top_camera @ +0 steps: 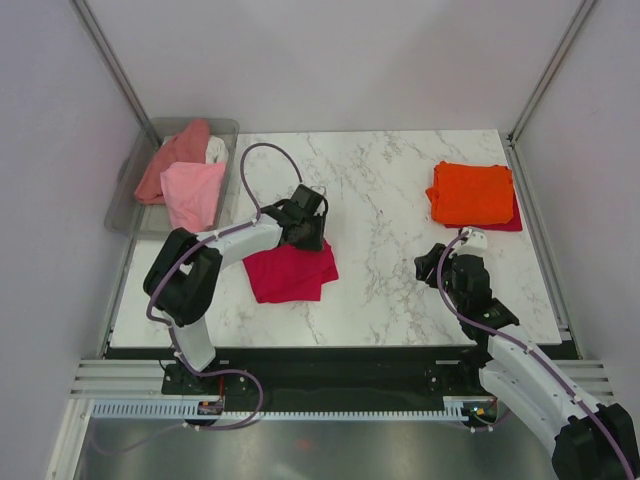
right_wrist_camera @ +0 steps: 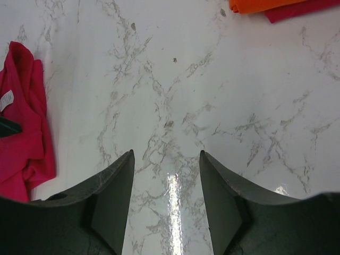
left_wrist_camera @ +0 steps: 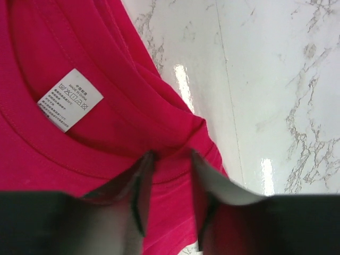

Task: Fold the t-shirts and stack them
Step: Flatten the tshirt out

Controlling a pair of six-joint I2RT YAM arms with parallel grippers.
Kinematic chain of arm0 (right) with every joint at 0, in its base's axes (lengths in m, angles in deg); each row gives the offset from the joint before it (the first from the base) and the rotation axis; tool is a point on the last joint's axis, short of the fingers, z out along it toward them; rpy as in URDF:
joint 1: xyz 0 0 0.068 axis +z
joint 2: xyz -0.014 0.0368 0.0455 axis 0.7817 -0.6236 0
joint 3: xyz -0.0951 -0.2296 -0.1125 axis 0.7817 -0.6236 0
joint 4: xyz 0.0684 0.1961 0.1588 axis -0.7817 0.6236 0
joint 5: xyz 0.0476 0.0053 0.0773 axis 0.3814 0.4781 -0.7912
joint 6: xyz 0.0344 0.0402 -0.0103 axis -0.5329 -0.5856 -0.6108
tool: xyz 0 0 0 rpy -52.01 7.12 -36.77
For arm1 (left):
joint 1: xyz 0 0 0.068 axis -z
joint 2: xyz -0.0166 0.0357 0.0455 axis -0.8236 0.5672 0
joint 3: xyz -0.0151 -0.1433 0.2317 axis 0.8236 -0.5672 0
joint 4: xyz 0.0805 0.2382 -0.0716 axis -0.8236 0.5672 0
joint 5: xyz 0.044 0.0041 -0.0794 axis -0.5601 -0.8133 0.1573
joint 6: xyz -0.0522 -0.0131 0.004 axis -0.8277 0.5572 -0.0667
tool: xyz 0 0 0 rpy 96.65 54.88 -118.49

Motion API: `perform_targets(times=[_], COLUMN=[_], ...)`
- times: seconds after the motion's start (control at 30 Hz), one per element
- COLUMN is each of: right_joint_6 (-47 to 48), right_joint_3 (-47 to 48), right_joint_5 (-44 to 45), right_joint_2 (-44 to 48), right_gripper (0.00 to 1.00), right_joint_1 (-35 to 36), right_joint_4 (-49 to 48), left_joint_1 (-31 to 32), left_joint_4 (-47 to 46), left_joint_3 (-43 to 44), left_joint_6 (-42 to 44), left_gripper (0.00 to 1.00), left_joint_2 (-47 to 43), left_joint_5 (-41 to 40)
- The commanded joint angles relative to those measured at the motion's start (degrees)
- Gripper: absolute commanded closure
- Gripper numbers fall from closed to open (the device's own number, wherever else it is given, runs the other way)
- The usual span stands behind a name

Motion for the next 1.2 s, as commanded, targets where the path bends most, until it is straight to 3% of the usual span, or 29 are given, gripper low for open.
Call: perform_targets(times=[0.0, 0.1, 0.67, 0.83, 1.03, 1.13, 1.17], right_joint_6=[0.5, 0.5, 1.0, 1.3, 1.2, 1.3, 1.3], right_joint_3=[0.4, 0.4, 0.5, 0.7, 0.5, 0.4, 0.4], right_joint_5=[0.5, 0.4, -1.8, -2.6, -2.6, -2.5, -2.5], right_joint_2=[0.6, 0.6, -0.6, -1.6, -1.1, -1.0, -1.1], right_gripper=[0.40, 0.40, 0.39, 0.43, 0.43, 0.43, 0.44], right_joint_1=[0.2, 0.2, 0.2, 0.2, 0.2, 0.2, 0.2], right_joint_4=[-1.7, -1.7, -2.7, -3.4, -3.4, -3.4, -3.4], left_joint_1=[0.2, 0.2, 0.2, 0.1, -1.5, -5.2, -6.3], left_joint_4=[0.1, 0.4, -0.3, 0.8, 7.7, 12.2, 13.3], left_joint_3=[-0.2, -0.7, -13.7, -13.1, -0.7, 11.6, 19.2], left_joint_6=[2.7, 2.2, -2.1, -3.8, -4.9, -5.3, -6.0], left_gripper=[0.68, 0.98, 0.98, 0.98, 0.98, 0.98, 0.98], left_joint_2=[-1.0, -2.8, -25.7, -33.1, -33.1, -30.7, -30.1], left_joint_5=[3.3, 5.1, 9.5, 9.8, 9.4, 11.7, 12.9])
